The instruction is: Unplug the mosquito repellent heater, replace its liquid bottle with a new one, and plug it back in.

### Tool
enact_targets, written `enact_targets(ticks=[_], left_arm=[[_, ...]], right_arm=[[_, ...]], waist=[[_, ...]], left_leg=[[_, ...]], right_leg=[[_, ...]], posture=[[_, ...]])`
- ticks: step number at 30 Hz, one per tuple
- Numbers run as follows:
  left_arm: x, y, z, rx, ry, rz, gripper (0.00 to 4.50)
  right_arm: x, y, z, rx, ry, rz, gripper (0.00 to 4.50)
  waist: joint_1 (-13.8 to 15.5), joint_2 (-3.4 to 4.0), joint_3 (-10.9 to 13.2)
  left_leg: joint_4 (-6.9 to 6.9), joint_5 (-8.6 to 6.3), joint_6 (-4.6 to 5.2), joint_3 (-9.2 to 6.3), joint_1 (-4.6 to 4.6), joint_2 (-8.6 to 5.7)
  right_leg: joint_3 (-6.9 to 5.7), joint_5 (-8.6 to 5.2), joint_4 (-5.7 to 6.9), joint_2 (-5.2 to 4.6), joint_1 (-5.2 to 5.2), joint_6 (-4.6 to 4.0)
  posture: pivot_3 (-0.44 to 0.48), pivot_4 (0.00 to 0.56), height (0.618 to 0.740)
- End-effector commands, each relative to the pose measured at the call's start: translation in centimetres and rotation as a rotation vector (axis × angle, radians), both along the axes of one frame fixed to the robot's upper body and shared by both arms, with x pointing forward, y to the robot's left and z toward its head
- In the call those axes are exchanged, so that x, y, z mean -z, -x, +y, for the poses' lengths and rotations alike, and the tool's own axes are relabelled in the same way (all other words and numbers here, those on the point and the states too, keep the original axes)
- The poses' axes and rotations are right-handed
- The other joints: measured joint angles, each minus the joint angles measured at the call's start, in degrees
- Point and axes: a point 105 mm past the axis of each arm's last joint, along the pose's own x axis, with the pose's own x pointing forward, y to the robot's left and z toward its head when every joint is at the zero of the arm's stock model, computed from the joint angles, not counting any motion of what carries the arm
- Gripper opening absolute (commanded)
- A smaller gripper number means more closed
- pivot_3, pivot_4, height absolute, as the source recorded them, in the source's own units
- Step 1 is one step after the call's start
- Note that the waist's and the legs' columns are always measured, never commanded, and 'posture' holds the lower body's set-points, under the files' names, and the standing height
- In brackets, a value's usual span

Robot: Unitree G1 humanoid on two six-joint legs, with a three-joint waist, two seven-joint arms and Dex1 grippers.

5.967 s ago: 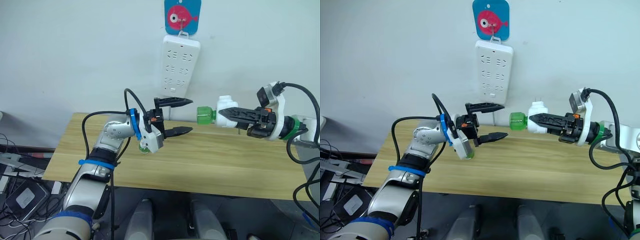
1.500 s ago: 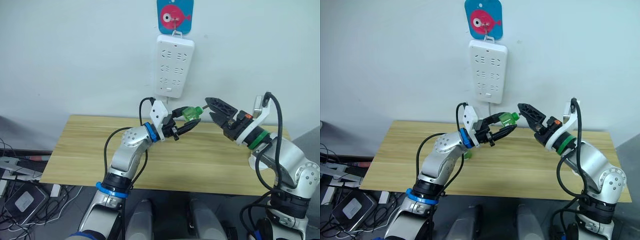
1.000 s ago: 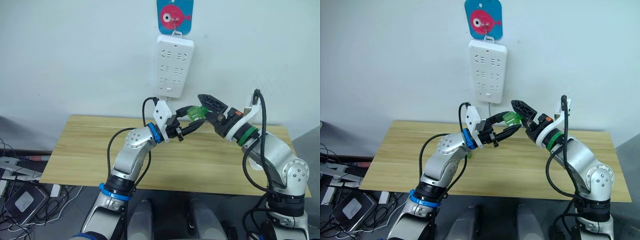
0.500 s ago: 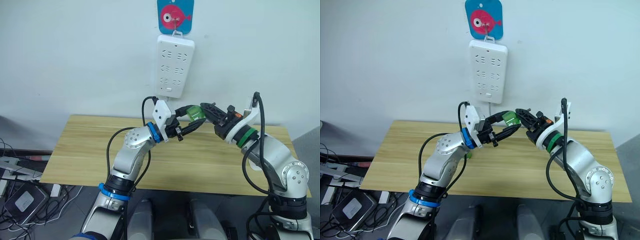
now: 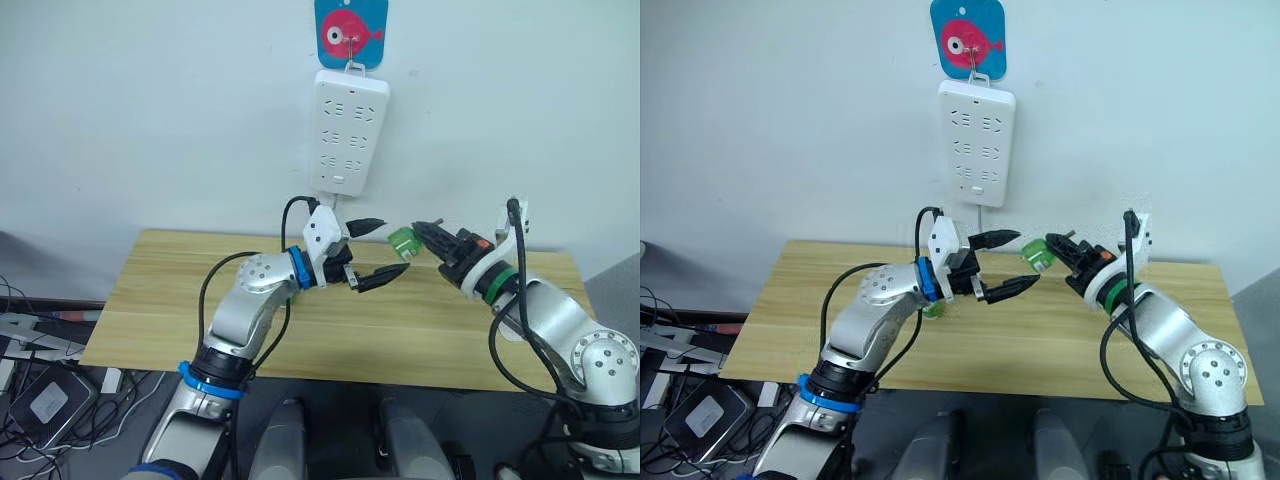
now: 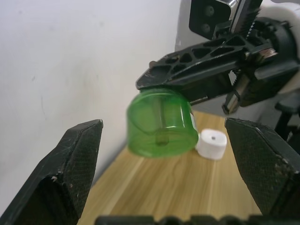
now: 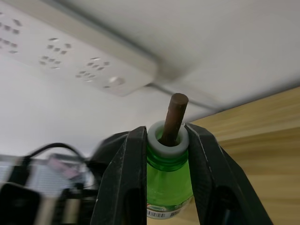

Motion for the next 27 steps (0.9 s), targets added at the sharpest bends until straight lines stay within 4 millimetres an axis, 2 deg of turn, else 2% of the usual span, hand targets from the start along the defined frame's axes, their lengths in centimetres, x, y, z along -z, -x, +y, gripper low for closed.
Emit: enact_targets(ticks=[1, 5, 7, 10, 16, 26, 27], left_arm=[[-0.3, 1.0, -0.3, 0.075, -0.081, -0.062, 4.50], [1.0, 1.2, -0.5, 0.093, -0.144, -0.036, 4.50], [1.2, 1.3, -0.7, 0.096, -0.151, -0.037, 4.50], [1.3, 1.5, -0.9, 0.101, -0.148, -0.027, 4.50], [1.2, 1.5, -1.1, 0.094, -0.137, -0.027, 4.50], [0.9, 1.6, -1.2, 0.091, -0.113, -0.024, 4.50], [0.9, 1.7, -1.2, 0.093, -0.111, -0.022, 4.50]], right_arm=[[2.8, -0.6, -1.8, 0.025, 0.404, -0.110, 0.81], [7.0, -3.2, -5.5, 0.192, 0.783, -0.203, 0.81], [8.1, -3.9, -6.4, 0.230, 0.875, -0.243, 0.81], [9.6, -4.6, -7.1, 0.273, 0.913, -0.256, 0.81], [12.3, -4.9, -7.1, 0.266, 0.950, -0.244, 0.81], [13.3, -4.2, -7.7, 0.289, 0.927, -0.212, 0.81], [13.4, -4.1, -7.6, 0.286, 0.916, -0.207, 1.16]], waist=[[0.0, 0.00, 0.0], [0.0, 0.00, 0.0], [0.1, 0.00, 0.0], [-0.1, 0.01, 0.0], [0.2, 0.01, 0.0], [0.2, 0.02, 0.0], [0.2, 0.02, 0.0]], left_leg=[[0.00, 0.00, 0.00, 0.01, 0.02, -0.01], [0.00, 0.00, 0.00, 0.02, 0.05, -0.01], [0.00, 0.00, -0.01, 0.03, 0.07, -0.03], [-0.02, 0.00, -0.01, 0.09, 0.07, 0.04], [-0.01, 0.01, -0.02, 0.05, 0.08, 0.05], [0.00, 0.01, -0.03, 0.05, 0.08, 0.03], [-0.01, 0.01, -0.03, 0.05, 0.09, 0.03]], right_leg=[[0.02, 0.00, -0.03, 0.00, 0.01, 0.00], [0.02, -0.01, -0.02, 0.03, 0.01, 0.01], [0.01, -0.01, -0.02, 0.04, 0.01, 0.01], [0.07, 0.00, -0.01, 0.02, -0.02, 0.01], [0.05, 0.00, 0.02, 0.01, 0.00, 0.00], [0.05, 0.00, 0.04, -0.03, 0.01, 0.00], [0.05, 0.00, 0.04, -0.03, 0.01, 0.00]], posture=[[0.018, 0.264, 0.740], [0.028, 0.262, 0.740], [0.033, 0.261, 0.740], [0.036, 0.259, 0.740], [0.038, 0.256, 0.740], [0.039, 0.253, 0.740], [0.039, 0.253, 0.740]])
